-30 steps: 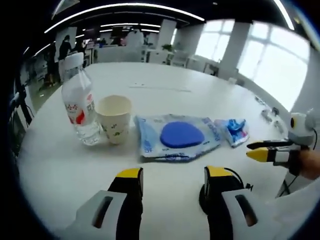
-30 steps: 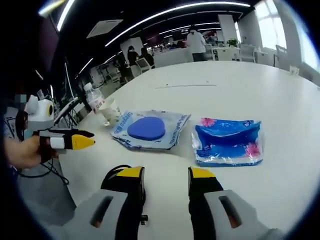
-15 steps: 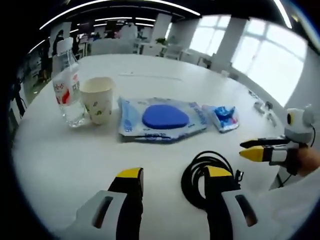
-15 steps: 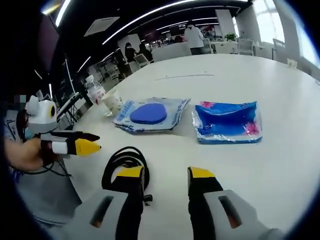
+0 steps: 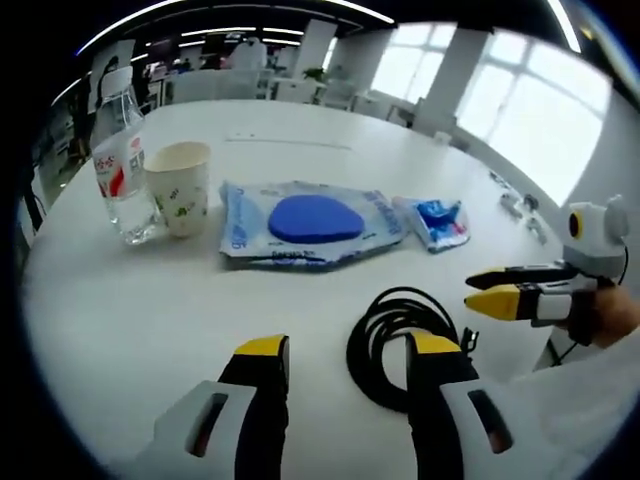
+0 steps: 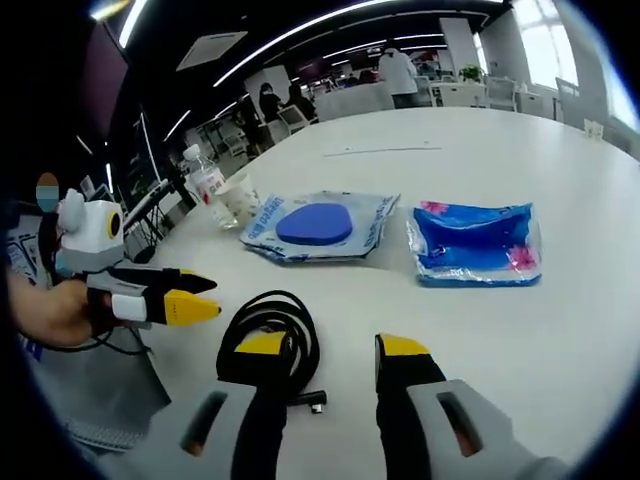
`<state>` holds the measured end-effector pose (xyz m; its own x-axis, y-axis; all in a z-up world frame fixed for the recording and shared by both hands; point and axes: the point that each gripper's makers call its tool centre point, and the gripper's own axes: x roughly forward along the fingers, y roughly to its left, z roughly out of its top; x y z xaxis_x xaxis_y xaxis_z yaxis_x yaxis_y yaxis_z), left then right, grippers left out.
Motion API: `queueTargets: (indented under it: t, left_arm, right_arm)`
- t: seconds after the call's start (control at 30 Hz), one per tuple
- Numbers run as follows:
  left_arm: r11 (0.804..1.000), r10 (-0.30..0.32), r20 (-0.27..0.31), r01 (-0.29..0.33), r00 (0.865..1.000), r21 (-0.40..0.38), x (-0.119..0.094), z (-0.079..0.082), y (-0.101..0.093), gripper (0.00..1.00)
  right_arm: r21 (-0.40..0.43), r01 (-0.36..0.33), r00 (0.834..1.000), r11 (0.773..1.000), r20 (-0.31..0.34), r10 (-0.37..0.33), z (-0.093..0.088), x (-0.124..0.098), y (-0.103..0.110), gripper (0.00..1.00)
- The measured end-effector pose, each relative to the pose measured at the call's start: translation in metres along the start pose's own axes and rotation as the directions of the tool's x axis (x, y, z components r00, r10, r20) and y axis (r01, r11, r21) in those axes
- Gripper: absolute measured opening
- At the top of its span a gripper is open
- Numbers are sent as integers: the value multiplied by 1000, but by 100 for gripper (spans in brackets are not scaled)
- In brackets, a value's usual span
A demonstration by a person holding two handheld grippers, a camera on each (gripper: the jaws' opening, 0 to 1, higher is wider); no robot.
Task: Arrange the tabletop items into an orderly group along one side of the table until the central work area is clear of visible clutter.
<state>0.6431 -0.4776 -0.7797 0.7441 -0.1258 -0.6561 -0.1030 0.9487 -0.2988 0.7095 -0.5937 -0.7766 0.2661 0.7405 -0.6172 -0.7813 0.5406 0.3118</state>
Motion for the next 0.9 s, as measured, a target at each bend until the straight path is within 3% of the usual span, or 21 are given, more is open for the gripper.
queueTargets:
  t: [0.53,0.9]
  left_arm:
    - [1000,-30,-39,30,999,8,3,-22,-16,36]
    - [999,-30,-67,31,997,15,9,-34,-21,27]
  right_arm:
    - [-52,-32,997,998,-71,28,-24,9,20,29]
    - [-124,-41,993,991,-118,26,-36,19,31,24]
